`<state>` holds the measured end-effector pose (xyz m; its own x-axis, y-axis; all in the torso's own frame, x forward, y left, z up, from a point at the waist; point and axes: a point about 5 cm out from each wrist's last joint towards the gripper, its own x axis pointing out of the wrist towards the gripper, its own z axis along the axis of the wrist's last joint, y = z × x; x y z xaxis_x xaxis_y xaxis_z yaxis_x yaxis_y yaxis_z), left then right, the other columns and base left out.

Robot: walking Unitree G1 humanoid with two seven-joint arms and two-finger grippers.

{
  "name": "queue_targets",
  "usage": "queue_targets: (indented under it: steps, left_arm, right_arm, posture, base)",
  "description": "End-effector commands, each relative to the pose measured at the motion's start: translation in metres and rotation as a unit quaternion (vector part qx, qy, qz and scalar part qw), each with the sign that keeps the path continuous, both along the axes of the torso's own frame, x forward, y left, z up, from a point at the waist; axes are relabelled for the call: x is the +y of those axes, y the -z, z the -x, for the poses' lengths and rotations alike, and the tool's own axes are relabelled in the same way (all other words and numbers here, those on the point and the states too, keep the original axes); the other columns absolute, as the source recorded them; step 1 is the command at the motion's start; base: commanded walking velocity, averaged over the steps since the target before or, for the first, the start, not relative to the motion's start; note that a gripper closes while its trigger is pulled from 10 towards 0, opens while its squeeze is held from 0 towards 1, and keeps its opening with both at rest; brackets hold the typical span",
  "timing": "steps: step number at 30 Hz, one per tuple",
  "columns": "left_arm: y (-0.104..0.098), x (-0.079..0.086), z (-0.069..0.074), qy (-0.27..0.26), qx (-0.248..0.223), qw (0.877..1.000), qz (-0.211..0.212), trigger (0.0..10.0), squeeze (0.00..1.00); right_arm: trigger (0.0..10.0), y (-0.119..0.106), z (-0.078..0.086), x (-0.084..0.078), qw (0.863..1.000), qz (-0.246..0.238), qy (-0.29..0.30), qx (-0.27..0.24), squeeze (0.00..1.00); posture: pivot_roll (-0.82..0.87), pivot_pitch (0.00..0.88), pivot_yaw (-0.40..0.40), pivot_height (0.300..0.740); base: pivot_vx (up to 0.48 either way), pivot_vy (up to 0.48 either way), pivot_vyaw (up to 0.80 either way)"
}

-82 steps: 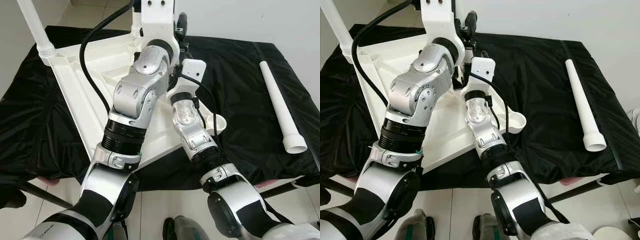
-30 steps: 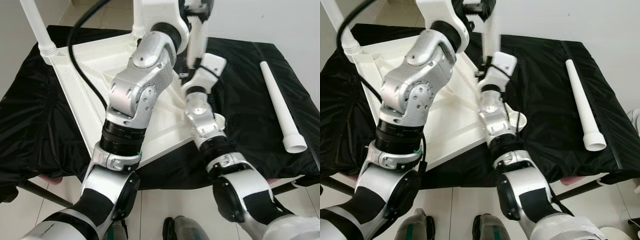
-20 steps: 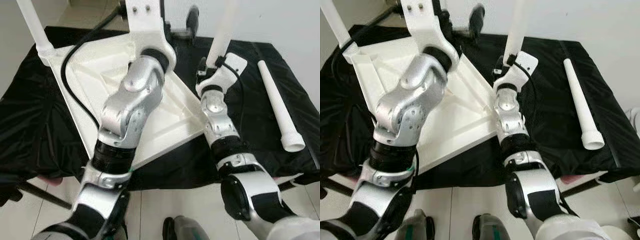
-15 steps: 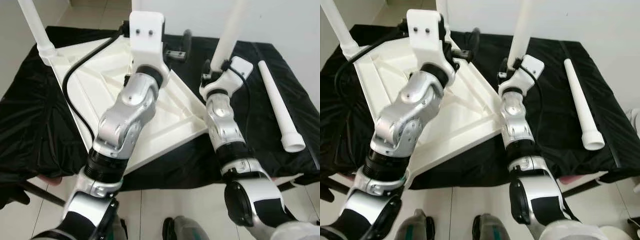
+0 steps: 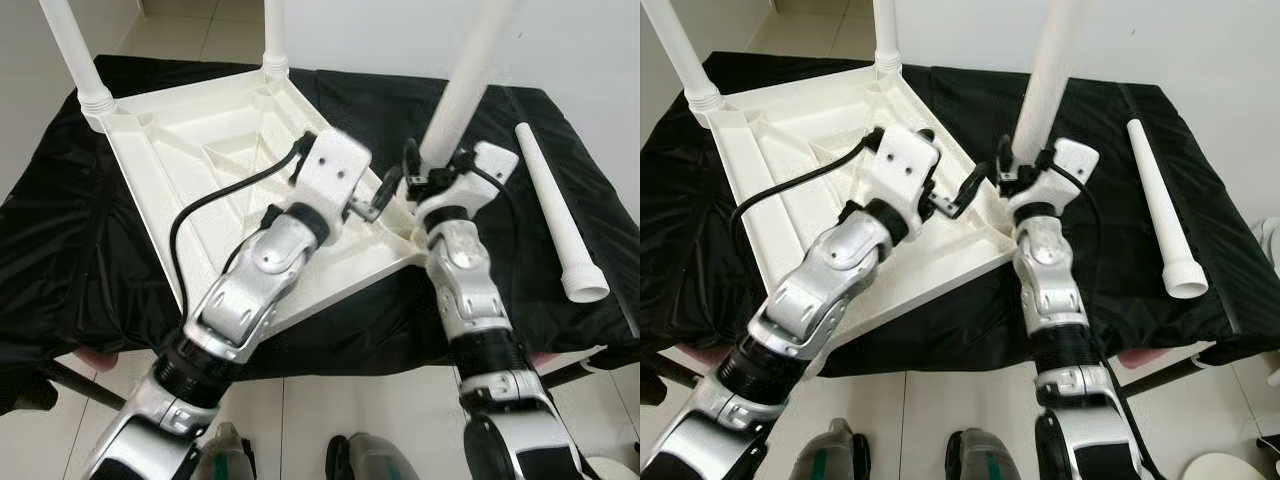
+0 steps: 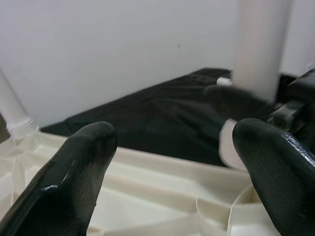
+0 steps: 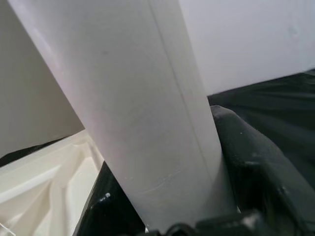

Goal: Building children table

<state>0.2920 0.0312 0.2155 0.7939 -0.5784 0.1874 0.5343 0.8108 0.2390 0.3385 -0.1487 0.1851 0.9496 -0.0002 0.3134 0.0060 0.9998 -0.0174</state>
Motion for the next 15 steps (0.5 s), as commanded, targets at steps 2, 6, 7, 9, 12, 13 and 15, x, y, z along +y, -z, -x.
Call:
queue_targets:
  steps: [2, 6, 7, 9, 12, 13, 15]
  left_arm:
    - [0.007, -0.001, 0.002, 0.01, -0.006, 1.0, -0.018, 10.0, 0.0]
    - [0.017, 0.003, 0.004, 0.015, 0.001, 0.999, -0.036, 10.0, 0.0]
    - [0.02, 0.004, 0.004, 0.017, 0.004, 0.999, -0.04, 10.0, 0.0]
    - [0.022, 0.006, 0.005, 0.023, 0.008, 0.999, -0.045, 10.0, 0.0]
    - [0.025, 0.006, 0.007, 0.038, 0.013, 0.998, -0.053, 10.0, 0.0]
    - [0.026, 0.005, 0.01, 0.052, 0.013, 0.997, -0.052, 10.0, 0.0]
    - [0.026, 0.002, 0.016, 0.078, 0.015, 0.996, -0.047, 10.0, 0.0]
  right_arm:
    - [10.0, -0.002, 0.006, -0.01, 1.0, -0.001, 0.011, -0.001, 0.0]
    - [10.0, 0.001, 0.017, -0.018, 1.0, 0.007, 0.023, 0.004, 0.0]
    - [10.0, 0.002, 0.019, -0.02, 1.0, 0.009, 0.026, 0.005, 0.0]
    - [10.0, 0.003, 0.022, -0.021, 1.0, 0.01, 0.026, 0.009, 0.0]
    - [10.0, 0.007, 0.026, -0.023, 0.999, 0.014, 0.03, 0.018, 0.0]
    - [10.0, 0.008, 0.029, -0.024, 0.999, 0.012, 0.029, 0.022, 0.0]
    - [10.0, 0.01, 0.032, -0.023, 0.999, 0.012, 0.024, 0.028, 0.0]
  posture:
    - [-0.1, 0.04, -0.02, 0.74]
    - [-0.12, 0.048, -0.012, 0.74]
    - [-0.12, 0.049, -0.011, 0.74]
    - [-0.12, 0.051, -0.009, 0.74]
    - [-0.12, 0.056, -0.007, 0.74]
    - [-0.12, 0.059, -0.007, 0.74]
    - [-0.12, 0.06, -0.004, 0.74]
  base:
    - [0.0, 0.0, 0.0]
    - [0.0, 0.0, 0.0]
    - [0.0, 0.0, 0.0]
    - [0.0, 0.0, 0.0]
    - [0.0, 0.0, 0.0]
    - [0.0, 0.0, 0.0]
    - [0.0, 0.0, 0.0]
